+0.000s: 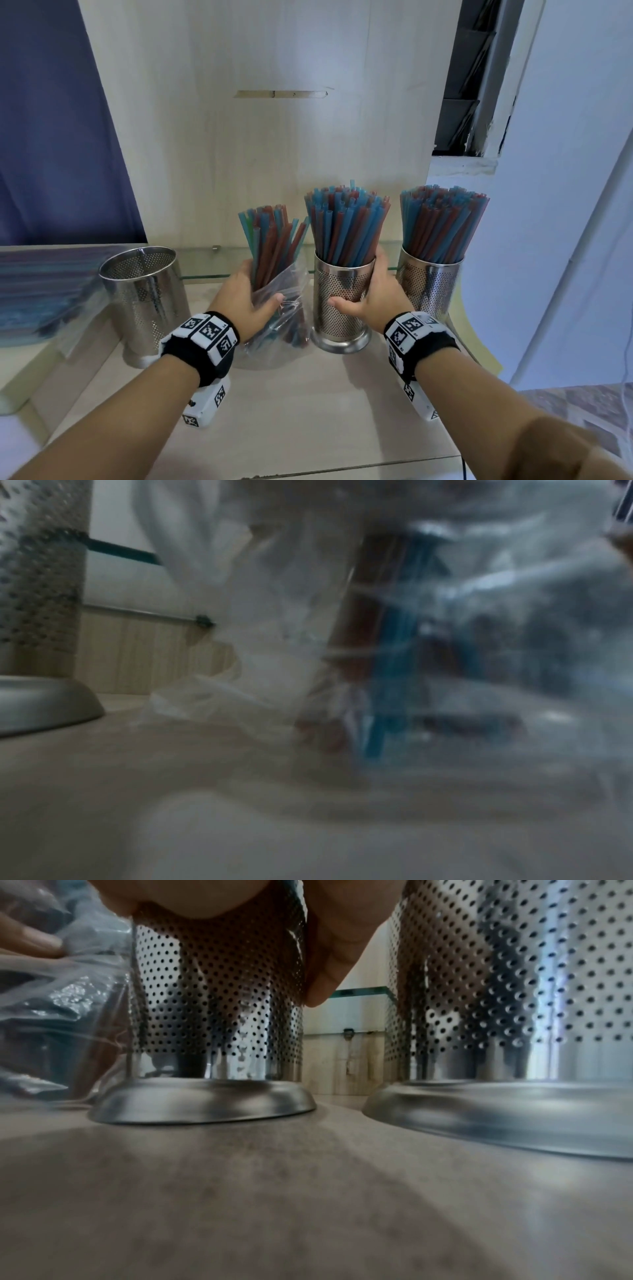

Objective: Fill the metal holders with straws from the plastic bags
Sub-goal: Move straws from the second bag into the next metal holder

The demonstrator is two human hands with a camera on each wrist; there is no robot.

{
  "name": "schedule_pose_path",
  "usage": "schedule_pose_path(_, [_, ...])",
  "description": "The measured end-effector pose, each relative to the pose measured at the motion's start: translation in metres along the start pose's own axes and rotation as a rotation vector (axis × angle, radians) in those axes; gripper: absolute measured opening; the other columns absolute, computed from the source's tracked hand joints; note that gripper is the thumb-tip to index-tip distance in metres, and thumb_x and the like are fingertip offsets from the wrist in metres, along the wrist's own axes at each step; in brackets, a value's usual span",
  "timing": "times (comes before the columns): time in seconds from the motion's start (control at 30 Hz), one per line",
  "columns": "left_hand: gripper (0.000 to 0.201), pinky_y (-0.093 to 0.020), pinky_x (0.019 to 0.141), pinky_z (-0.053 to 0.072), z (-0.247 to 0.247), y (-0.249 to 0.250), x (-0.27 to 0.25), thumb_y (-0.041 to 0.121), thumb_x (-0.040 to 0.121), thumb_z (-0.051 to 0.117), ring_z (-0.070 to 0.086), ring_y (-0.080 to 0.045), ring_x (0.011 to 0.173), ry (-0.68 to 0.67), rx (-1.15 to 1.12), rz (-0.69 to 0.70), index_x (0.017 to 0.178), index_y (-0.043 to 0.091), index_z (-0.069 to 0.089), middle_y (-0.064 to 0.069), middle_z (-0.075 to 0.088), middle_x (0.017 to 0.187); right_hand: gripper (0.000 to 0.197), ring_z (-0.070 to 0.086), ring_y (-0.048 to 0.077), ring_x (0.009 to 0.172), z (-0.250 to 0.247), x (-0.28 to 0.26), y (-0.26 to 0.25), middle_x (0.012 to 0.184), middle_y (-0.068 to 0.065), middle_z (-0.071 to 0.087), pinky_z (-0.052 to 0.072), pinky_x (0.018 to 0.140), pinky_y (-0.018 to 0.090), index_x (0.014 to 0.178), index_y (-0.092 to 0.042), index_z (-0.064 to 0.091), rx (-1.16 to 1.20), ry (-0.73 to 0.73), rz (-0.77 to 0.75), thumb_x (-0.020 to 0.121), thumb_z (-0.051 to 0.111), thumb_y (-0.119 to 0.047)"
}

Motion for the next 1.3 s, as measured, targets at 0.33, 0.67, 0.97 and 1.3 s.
schedule_pose_path(0.33, [0.066,-0.044,0.101,0.042,-0.006,-0.011,0.033,0.054,0.081,0.068,0.049,-0.033,0.122,0.062,-0.03,-0.175,0.129,0.011,0.052,-0.014,0.056,0.128,0.122,0.058,0.017,0.12,-0.003,-0.002,-0.006,0.138,-0.001,0.055,0.04,0.097,0.019,0.152,-0.021,0.009,0.009,-0.008,-0.032,0.064,0.09,-0.044])
schedule_pose_path(0.67, [0.078,-0.051,0.1,0.032,-0.008,-0.022,0.059,0.091,0.066,0.045,0.045,-0.032,0.119,0.105,0.205,-0.371,0.104,0.026,0.067,-0.006,0.058,0.116,0.118,0.058,0.015,0.12,-0.001,0.0,-0.002,0.137,-0.005,0.056,0.044,0.101,0.024,0.148,-0.03,0.013,0.031,-0.009,-0.034,0.061,0.09,-0.049])
schedule_pose_path(0.97, [0.065,-0.037,0.098,0.046,-0.006,-0.034,0.079,0.078,0.068,0.061,0.056,-0.028,0.108,0.057,-0.045,-0.425,0.096,0.02,0.069,0.0,0.071,0.095,0.121,0.058,0.018,0.121,-0.001,0.0,-0.001,0.137,-0.002,0.055,0.045,0.101,0.026,0.151,-0.026,0.011,0.012,-0.01,-0.028,0.062,0.089,-0.048])
schedule_pose_path(1.3, [0.028,-0.031,0.064,0.045,-0.007,-0.032,0.081,0.033,0.089,0.059,0.054,-0.027,0.065,0.117,-0.132,-0.388,0.066,0.019,0.051,-0.005,0.055,0.064,0.121,0.059,0.019,0.119,-0.002,-0.001,-0.003,0.136,-0.001,0.056,0.044,0.097,0.023,0.152,-0.023,0.011,0.006,-0.009,-0.024,0.063,0.09,-0.046])
Point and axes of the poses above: each hand's wrist, its own x-axis towards the middle knuckle, its own z-axis out of the palm, y = z × x, the point moved 10 cm from there along x, towards the middle knuckle
